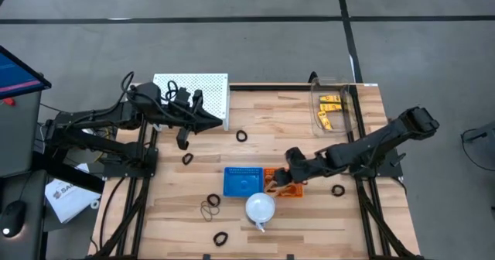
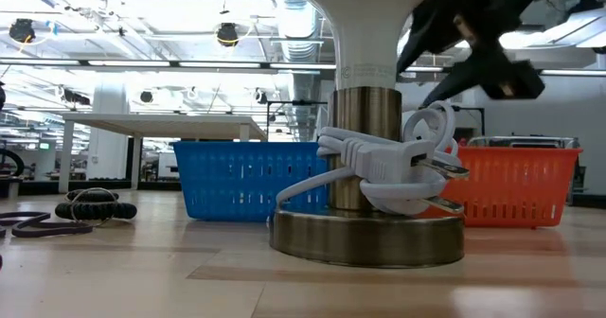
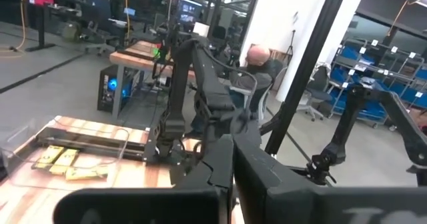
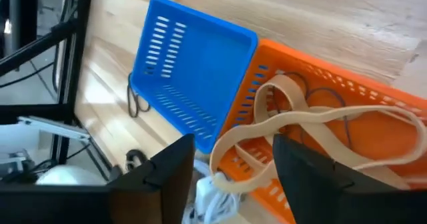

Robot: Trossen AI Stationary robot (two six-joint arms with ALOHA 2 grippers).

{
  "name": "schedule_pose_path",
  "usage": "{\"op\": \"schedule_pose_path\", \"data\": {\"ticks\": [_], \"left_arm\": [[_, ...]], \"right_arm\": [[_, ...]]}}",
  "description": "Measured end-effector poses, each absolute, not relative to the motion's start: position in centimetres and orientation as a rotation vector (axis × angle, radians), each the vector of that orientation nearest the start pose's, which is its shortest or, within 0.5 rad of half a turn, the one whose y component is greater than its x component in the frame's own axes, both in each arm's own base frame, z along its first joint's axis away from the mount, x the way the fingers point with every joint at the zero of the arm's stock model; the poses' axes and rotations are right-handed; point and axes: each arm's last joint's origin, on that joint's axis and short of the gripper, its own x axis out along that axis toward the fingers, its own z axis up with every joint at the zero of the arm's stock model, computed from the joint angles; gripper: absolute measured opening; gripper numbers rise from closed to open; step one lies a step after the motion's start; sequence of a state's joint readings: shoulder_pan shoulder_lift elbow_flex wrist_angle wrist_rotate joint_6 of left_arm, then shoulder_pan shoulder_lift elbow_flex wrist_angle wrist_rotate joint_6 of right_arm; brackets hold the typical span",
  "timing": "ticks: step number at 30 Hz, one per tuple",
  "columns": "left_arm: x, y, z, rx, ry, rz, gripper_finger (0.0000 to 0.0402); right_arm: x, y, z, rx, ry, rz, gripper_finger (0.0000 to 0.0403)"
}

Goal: Pick & Place Office Desk Supplies
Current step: Put the black rubber band into the orange basket

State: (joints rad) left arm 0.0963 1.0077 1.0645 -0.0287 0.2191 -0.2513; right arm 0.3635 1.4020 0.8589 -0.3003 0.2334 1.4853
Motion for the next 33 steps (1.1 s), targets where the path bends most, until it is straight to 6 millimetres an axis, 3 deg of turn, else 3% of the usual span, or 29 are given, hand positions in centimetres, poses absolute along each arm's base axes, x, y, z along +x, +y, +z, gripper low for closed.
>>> {"op": "schedule_pose_path", "data": {"ticks": [4, 11, 16, 21, 28, 33], "left_arm": [[21.6, 1.5, 40.0, -0.243, 0.016, -0.122, 0.0002], [21.6, 1.5, 39.3, -0.254, 0.091, -0.112, 0.0002], [21.5, 1.6, 38.3, -0.263, 0.190, -0.050, 0.0002], [20.5, 1.3, 35.6, -0.331, 0.492, -0.040, 0.0002], [18.4, -2.3, 32.7, -0.355, 0.905, -0.152, 0.0025], [17.5, -5.7, 30.7, -0.403, 1.048, -0.222, 0.0060]], "right_arm": [[24.5, 9.9, 22.7, 1.101, 0.736, -0.495, 0.0177], [19.9, 10.8, 22.8, 1.075, 0.874, -0.700, 0.0163], [19.4, 11.9, 23.3, 1.118, 0.861, -0.631, 0.0173], [19.3, 12.4, 23.4, 1.132, 0.858, -0.608, 0.0187], [19.3, 12.1, 23.7, 1.147, 0.796, -0.620, 0.0198], [19.1, 11.7, 24.4, 1.163, 0.754, -0.614, 0.0198]]}}
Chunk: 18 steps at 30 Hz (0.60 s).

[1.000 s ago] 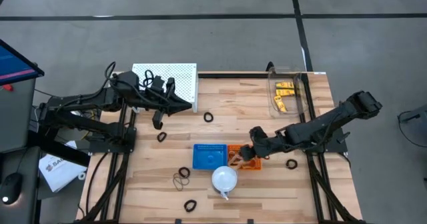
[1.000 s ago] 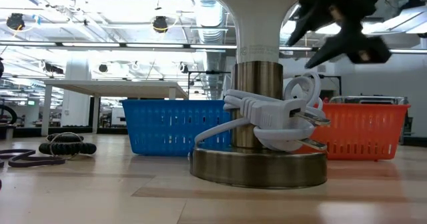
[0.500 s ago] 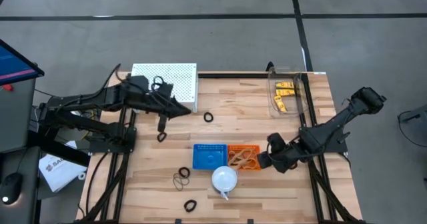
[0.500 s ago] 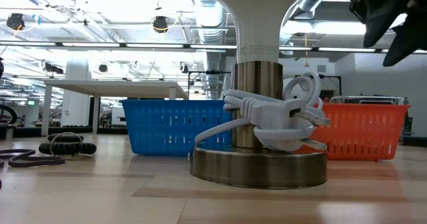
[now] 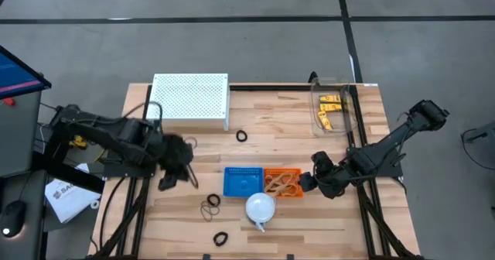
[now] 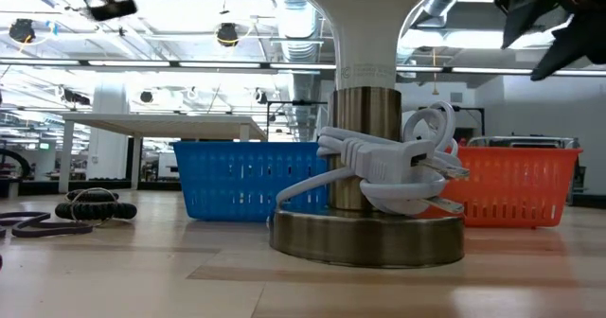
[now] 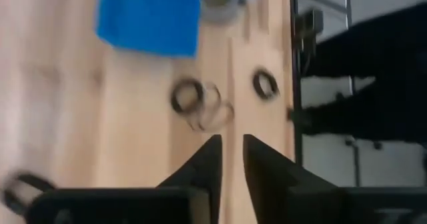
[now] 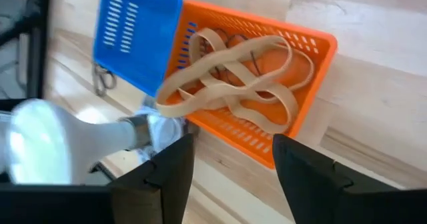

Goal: Pick & Place Office Desk Supplies
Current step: Put the black rubber band into the orange basket

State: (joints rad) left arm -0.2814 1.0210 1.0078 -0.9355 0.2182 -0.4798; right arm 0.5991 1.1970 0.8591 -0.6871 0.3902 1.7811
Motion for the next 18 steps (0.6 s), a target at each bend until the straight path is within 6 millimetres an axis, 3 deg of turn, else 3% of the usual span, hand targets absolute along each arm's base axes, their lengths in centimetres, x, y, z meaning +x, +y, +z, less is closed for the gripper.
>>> {"op": "schedule_pose_path", "data": {"ticks": [7, 12, 18], "left_arm": [[15.9, -10.5, 26.0, -0.528, 1.164, -0.278, 0.0105], [14.7, -13.8, 23.3, -0.598, 1.083, -0.354, 0.0129], [13.7, -16.4, 20.5, -0.573, 0.999, -0.367, 0.0147]], "right_arm": [[18.6, 11.0, 25.5, 1.178, 0.670, -0.605, 0.0196], [18.1, 10.4, 26.3, 1.152, 0.629, -0.574, 0.0196], [17.4, 9.7, 27.4, 1.119, 0.541, -0.554, 0.0196]]}}
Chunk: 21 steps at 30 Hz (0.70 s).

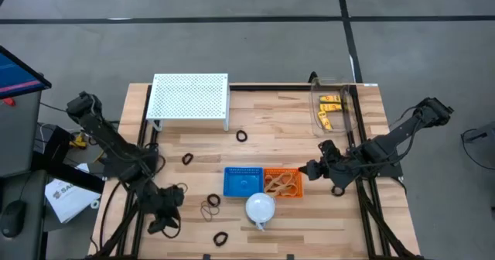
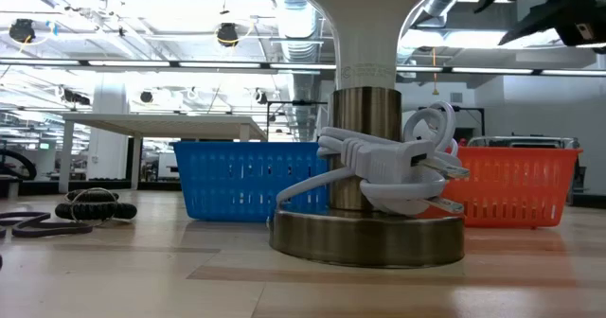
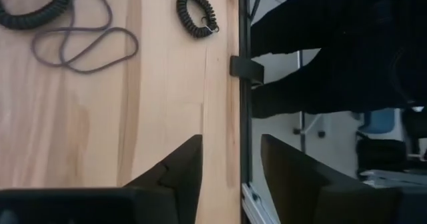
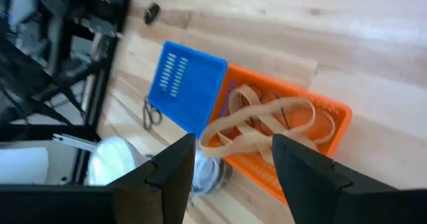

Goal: Pick & Place Office Desk Supplies
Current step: Put the black rubber band into the orange basket

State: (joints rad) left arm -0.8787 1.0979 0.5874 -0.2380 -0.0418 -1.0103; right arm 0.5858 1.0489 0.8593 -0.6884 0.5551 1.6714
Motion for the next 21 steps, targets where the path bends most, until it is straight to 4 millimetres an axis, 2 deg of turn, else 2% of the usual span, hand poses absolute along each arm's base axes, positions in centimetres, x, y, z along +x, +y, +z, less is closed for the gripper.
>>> {"op": "schedule_pose_path", "data": {"ticks": [6, 9, 15, 21], "left_arm": [[14.7, -18.0, 17.4, -0.439, 0.975, -0.360, 0.0177], [15.5, -18.1, 15.8, -0.350, 0.989, -0.316, 0.0196], [17.2, -17.0, 13.9, -0.215, 0.945, -0.148, 0.0221], [18.5, -15.6, 13.6, -0.182, 0.909, -0.047, 0.0219]], "right_arm": [[16.9, 9.3, 28.2, 1.101, 0.478, -0.538, 0.0196], [16.8, 9.2, 28.5, 1.078, 0.462, -0.514, 0.0195], [16.7, 9.0, 28.8, 1.067, 0.415, -0.519, 0.0195], [16.8, 8.9, 28.9, 1.048, 0.395, -0.524, 0.0195]]}}
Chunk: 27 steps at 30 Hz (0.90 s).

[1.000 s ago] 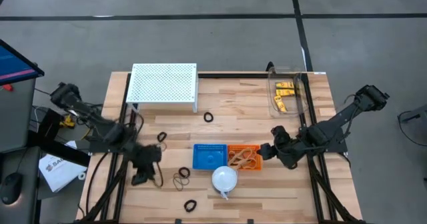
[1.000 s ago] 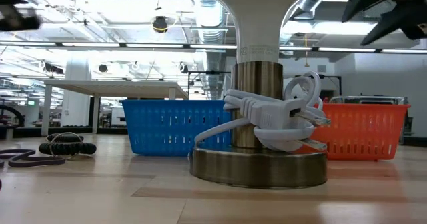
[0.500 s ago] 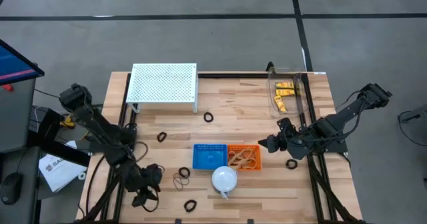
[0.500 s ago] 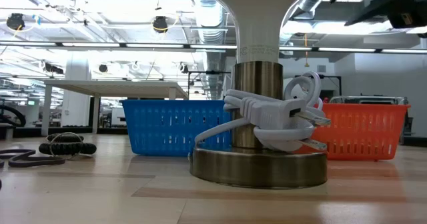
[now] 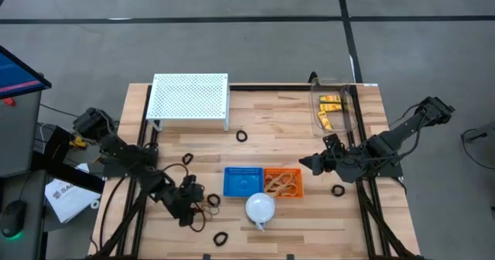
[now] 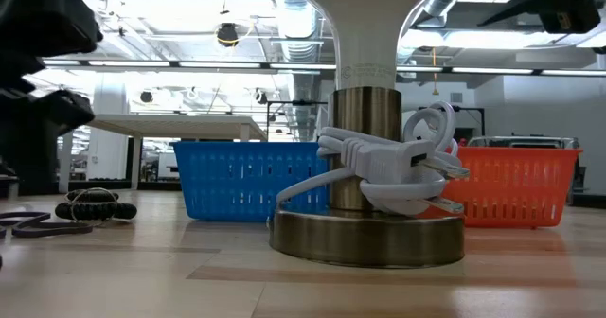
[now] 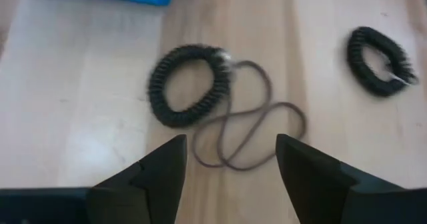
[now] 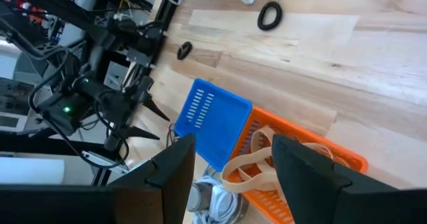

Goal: Pick & Place Office Desk Supplies
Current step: Put the black rubber band into the orange basket

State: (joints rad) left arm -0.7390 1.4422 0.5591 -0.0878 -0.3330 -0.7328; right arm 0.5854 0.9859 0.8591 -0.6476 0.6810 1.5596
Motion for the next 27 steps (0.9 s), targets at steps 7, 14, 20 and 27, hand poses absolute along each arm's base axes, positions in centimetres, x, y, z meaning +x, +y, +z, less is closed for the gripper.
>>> {"op": "schedule_pose_path", "data": {"ticks": [7, 14, 20, 27], "left_arm": [[18.6, -15.5, 13.2, -0.174, 0.911, -0.021, 0.0199], [18.9, -15.9, 11.7, -0.186, 0.939, 0.015, 0.0193], [19.1, -16.0, 11.1, -0.254, 0.940, 0.072, 0.0177], [18.7, -15.6, 10.7, -0.311, 0.981, 0.162, 0.0085]], "right_arm": [[16.8, 8.9, 28.9, 1.024, 0.390, -0.524, 0.0195], [16.8, 8.9, 28.9, 1.016, 0.377, -0.530, 0.0195], [16.9, 8.9, 29.0, 1.025, 0.370, -0.523, 0.0195], [17.0, 9.0, 29.2, 1.021, 0.359, -0.503, 0.0195]]}}
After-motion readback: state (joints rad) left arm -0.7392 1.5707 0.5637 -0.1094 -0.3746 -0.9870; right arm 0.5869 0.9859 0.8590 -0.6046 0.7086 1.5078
